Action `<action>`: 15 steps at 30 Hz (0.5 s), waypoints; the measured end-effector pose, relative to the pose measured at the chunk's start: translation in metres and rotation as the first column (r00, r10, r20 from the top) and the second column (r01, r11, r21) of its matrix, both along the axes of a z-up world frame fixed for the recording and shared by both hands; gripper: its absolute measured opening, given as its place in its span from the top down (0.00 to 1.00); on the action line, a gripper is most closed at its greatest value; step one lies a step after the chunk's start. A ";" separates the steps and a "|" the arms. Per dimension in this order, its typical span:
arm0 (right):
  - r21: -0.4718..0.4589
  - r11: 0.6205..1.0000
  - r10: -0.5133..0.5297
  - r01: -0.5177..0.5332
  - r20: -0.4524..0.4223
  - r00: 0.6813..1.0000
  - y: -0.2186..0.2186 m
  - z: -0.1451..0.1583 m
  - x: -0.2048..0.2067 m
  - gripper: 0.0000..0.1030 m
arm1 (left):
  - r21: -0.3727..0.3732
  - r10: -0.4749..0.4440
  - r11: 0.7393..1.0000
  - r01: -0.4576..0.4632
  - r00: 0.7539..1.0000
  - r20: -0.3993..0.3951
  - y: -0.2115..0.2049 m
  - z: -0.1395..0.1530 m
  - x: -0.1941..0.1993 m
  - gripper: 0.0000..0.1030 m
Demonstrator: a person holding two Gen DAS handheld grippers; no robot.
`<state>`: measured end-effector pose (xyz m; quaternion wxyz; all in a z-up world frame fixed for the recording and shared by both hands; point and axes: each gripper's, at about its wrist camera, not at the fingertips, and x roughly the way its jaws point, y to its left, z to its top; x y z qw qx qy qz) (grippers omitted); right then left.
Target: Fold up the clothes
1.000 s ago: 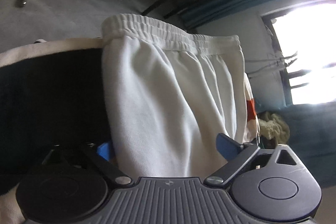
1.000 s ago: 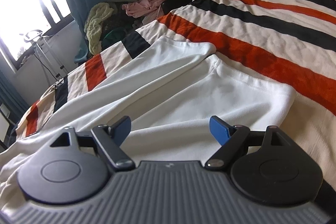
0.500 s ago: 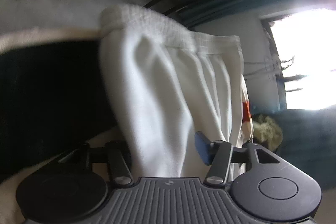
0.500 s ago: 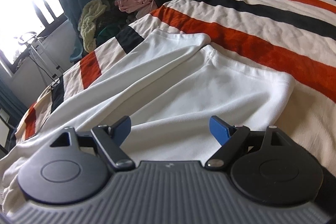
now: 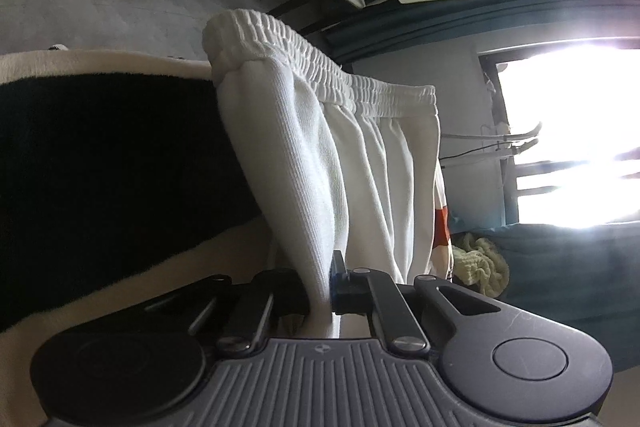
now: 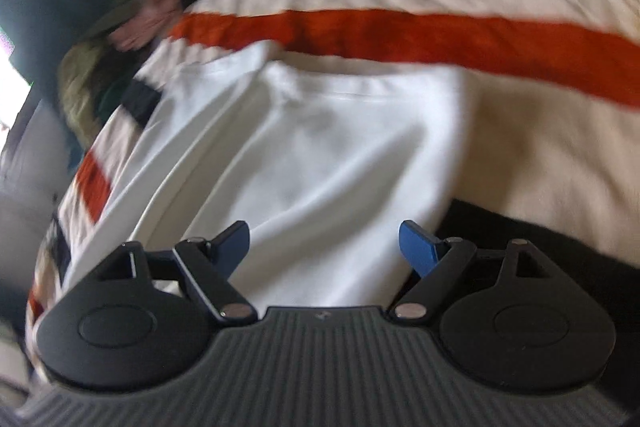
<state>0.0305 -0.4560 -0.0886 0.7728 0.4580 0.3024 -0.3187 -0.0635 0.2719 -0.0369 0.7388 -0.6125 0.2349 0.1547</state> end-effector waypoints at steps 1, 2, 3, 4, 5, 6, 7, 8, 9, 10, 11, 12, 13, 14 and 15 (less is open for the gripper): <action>0.045 0.998 -0.039 0.039 0.000 0.999 -0.006 -0.005 -0.002 0.19 | 0.003 0.000 1.000 0.000 1.000 0.003 0.001 0.002 0.000 0.94; 0.076 0.994 -0.082 0.082 -0.008 0.997 -0.012 -0.009 -0.005 0.19 | 0.007 0.000 1.000 0.000 1.000 0.005 0.003 0.003 0.000 0.94; 0.086 0.988 -0.128 0.130 -0.028 0.991 -0.017 -0.013 -0.008 0.19 | 0.008 0.000 1.000 0.000 1.000 0.004 0.005 0.003 0.001 0.94; 0.084 0.980 -0.178 0.183 -0.055 0.982 -0.021 -0.015 -0.011 0.19 | 0.007 0.001 1.000 -0.001 1.000 0.002 0.005 0.002 0.003 0.94; 0.072 0.966 -0.242 0.248 -0.082 0.967 -0.025 -0.017 -0.015 0.19 | 0.005 0.001 1.000 -0.001 1.000 -0.001 0.006 0.002 0.006 0.94; 0.052 0.945 -0.316 0.323 -0.107 0.943 -0.029 -0.018 -0.021 0.19 | 0.004 0.002 1.000 -0.002 1.000 -0.003 0.007 0.001 0.008 0.94; 0.045 0.926 -0.367 0.374 -0.114 0.923 -0.032 -0.019 -0.025 0.19 | 0.002 0.003 1.000 -0.003 1.000 -0.006 0.008 -0.001 0.011 0.94; 0.049 0.912 -0.400 0.407 -0.107 0.910 -0.036 -0.021 -0.028 0.19 | 0.000 0.004 1.000 -0.004 1.000 -0.009 0.009 -0.003 0.015 0.94; 0.050 0.901 -0.425 0.432 -0.107 0.899 -0.039 -0.022 -0.028 0.19 | -0.001 0.005 1.000 -0.005 1.000 -0.011 0.010 -0.005 0.019 0.94; 0.048 0.895 -0.437 0.444 -0.114 0.892 -0.041 -0.024 -0.026 0.19 | -0.002 0.006 1.000 -0.007 1.000 -0.015 0.012 -0.007 0.025 0.94; 0.045 0.895 -0.436 0.444 -0.125 0.891 -0.042 -0.025 -0.023 0.17 | -0.002 0.007 1.000 -0.007 1.000 -0.019 0.014 -0.009 0.031 0.94; 0.043 0.898 -0.429 0.438 -0.138 0.893 -0.043 -0.028 -0.020 0.17 | -0.004 0.008 1.000 -0.008 1.000 -0.024 0.015 -0.011 0.035 0.94; 0.039 0.900 -0.425 0.434 -0.145 0.894 -0.044 -0.029 -0.018 0.17 | -0.006 0.008 1.000 -0.008 1.000 -0.028 0.016 -0.013 0.038 0.94; 0.034 0.898 -0.431 0.440 -0.139 0.891 -0.044 -0.028 -0.019 0.17 | -0.007 0.007 1.000 -0.007 0.999 -0.032 0.017 -0.014 0.038 0.94; 0.030 0.892 -0.445 0.452 -0.127 0.887 -0.044 -0.027 -0.020 0.17 | -0.008 0.006 1.000 -0.007 0.999 -0.035 0.017 -0.015 0.038 0.94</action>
